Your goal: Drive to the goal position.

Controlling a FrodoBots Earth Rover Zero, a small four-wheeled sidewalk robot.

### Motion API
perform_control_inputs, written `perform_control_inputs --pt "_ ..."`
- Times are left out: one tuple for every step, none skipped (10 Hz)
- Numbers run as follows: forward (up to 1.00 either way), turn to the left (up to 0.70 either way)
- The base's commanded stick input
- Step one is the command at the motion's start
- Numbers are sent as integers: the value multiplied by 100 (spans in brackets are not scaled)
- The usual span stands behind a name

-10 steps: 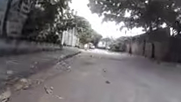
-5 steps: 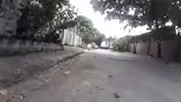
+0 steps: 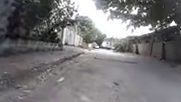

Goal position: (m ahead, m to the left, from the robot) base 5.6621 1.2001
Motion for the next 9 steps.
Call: perform_control_inputs --pt "100 -40" --pt "100 -40" --pt "100 -40" --pt "100 -40" --pt "100 -14" --pt "100 0" --pt "100 0" --pt "100 0" --pt "100 0"
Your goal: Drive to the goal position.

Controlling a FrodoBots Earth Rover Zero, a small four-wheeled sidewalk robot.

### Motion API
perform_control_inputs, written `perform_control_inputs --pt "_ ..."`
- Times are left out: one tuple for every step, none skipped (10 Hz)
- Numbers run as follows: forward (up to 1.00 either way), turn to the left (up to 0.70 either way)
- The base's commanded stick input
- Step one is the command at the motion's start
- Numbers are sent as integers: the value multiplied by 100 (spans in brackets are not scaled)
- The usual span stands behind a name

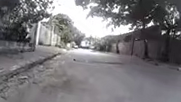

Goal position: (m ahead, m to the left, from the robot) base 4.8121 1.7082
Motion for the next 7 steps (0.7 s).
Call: perform_control_inputs --pt "100 0" --pt "100 0" --pt "100 0" --pt "100 0" --pt "100 0" --pt "100 0" --pt "100 0"
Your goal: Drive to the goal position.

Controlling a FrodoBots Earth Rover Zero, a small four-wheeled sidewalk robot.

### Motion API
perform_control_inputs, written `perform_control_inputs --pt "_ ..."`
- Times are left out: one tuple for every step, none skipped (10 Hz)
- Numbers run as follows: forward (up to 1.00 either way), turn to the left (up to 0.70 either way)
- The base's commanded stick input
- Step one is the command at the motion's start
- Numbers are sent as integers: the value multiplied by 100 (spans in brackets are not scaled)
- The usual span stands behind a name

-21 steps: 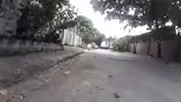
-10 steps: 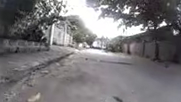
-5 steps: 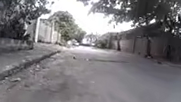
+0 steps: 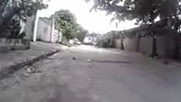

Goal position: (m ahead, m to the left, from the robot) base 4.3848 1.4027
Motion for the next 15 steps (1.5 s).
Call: perform_control_inputs --pt "100 0" --pt "100 0" --pt "100 0" --pt "100 0" --pt "100 0" --pt "100 0" --pt "100 0" --pt "100 0" --pt "100 0" --pt "100 0" --pt "100 0" --pt "100 0" --pt "100 0" --pt "100 0" --pt "100 0"
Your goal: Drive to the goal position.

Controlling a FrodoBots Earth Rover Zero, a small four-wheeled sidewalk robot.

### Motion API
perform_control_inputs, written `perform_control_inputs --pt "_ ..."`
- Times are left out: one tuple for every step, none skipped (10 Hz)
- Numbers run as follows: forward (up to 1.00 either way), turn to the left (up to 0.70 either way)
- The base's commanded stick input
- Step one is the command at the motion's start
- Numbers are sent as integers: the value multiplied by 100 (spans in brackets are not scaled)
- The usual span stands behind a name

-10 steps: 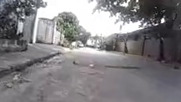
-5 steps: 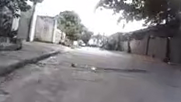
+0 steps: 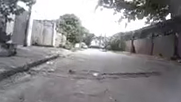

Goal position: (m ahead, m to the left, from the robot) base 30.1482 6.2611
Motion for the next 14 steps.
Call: perform_control_inputs --pt "100 0" --pt "100 0" --pt "100 0" --pt "100 0" --pt "100 0" --pt "100 0" --pt "100 0" --pt "100 0" --pt "100 0" --pt "100 0" --pt "100 0" --pt "100 0" --pt "100 0" --pt "100 0"
